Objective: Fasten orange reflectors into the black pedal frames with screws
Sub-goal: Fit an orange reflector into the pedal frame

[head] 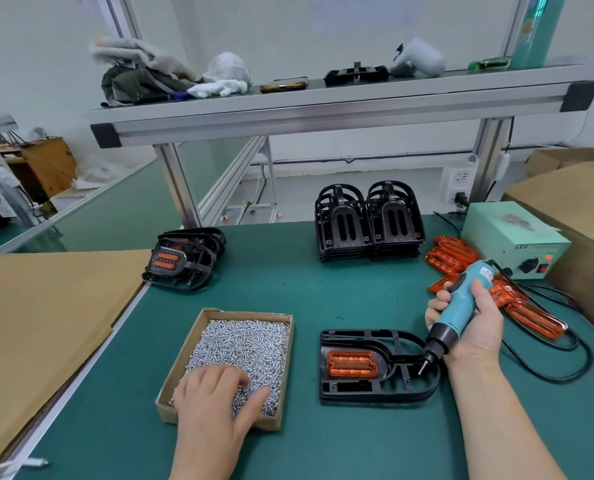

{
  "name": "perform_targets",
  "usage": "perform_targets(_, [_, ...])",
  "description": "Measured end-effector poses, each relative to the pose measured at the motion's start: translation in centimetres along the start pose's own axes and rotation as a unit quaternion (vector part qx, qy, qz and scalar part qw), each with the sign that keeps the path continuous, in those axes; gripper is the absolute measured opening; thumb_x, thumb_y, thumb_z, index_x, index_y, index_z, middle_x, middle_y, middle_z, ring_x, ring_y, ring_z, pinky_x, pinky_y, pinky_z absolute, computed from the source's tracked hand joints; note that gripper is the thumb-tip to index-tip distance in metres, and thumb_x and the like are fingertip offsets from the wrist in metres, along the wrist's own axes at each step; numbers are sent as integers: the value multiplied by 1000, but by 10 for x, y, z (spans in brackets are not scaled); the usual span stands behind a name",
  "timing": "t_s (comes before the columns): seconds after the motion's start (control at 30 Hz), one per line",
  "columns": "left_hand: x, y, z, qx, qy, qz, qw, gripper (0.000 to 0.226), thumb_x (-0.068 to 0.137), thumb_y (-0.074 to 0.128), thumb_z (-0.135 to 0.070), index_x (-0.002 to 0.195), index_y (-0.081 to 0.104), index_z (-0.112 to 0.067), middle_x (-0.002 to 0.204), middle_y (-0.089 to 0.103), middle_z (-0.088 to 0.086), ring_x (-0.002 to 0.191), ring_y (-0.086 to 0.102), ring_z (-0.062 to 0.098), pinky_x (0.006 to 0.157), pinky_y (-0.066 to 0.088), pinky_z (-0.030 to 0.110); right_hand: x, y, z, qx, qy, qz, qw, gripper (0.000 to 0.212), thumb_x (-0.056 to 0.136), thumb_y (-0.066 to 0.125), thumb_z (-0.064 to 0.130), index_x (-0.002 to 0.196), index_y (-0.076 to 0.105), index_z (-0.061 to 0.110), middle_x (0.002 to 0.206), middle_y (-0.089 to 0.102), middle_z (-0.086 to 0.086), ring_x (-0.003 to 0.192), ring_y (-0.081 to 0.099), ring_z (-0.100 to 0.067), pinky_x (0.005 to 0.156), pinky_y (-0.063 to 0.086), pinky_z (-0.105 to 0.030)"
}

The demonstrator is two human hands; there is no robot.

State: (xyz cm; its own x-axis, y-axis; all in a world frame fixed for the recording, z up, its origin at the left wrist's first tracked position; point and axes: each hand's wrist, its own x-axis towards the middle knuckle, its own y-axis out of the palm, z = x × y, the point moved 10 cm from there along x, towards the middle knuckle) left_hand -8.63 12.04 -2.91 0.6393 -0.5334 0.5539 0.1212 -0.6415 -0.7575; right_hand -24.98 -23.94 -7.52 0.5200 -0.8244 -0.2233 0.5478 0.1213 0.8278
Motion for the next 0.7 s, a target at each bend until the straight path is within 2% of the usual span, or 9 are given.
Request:
perform_targets(0.2, [29,25,-5,43,-31,36,998,57,87,38,-67,100,70,-21,95,63,-7,90,59,22,84,35,38,-1,4,1,-9,-5,7,1000,30,98,51,43,89,54,14,72,52,0,57,47,-9,47,40,-17])
perform_targets(0.33, [59,51,-8,55,-58,81,993,42,90,58,-52,112,70,-18,106,66,0,102,60,24,88,36,40,-2,5,0,-9,-1,5,1000,29,98,52,42,89,54,14,71,52,1,58,47,-8,46,40,-16])
perform_targets(0.43, [76,66,-6,51,-93,111,988,32,94,58,-43,112,72,-21,116,65,-3,111,55,20,91,33,37,-3,6,-1,-9,1,5,1000,29,98,52,41,89,54,14,72,53,0,57,47,-9,46,40,-17])
perform_targets(0.5, [84,70,-3,52,-115,121,985,26,95,54,-40,110,71,-26,115,65,-6,110,53,17,88,32,34,-3,6,-1,-10,2,3,1000,29,98,52,41,90,54,14,71,53,0,57,47,-9,45,41,-17])
perform_targets(0.57, [89,69,-1,30,-136,115,984,17,93,60,-34,104,72,-29,107,66,-8,104,54,18,85,35,34,-3,5,-1,-10,2,1,1000,29,98,52,42,90,54,14,71,53,0,57,47,-9,45,41,-17])
perform_targets(0.63, [92,64,-1,1,-146,97,985,11,90,65,-21,88,74,-27,93,67,-9,95,55,19,80,41,34,-1,4,1,-10,2,1,1000,29,98,52,42,90,54,15,71,53,0,56,47,-9,45,41,-17])
perform_targets(0.7, [94,62,-3,-6,-148,92,985,21,84,63,-7,72,71,-21,79,67,-7,86,57,21,75,46,38,0,4,1,-8,1,2,1000,29,98,52,42,90,54,14,72,54,0,56,48,-9,45,41,-17])
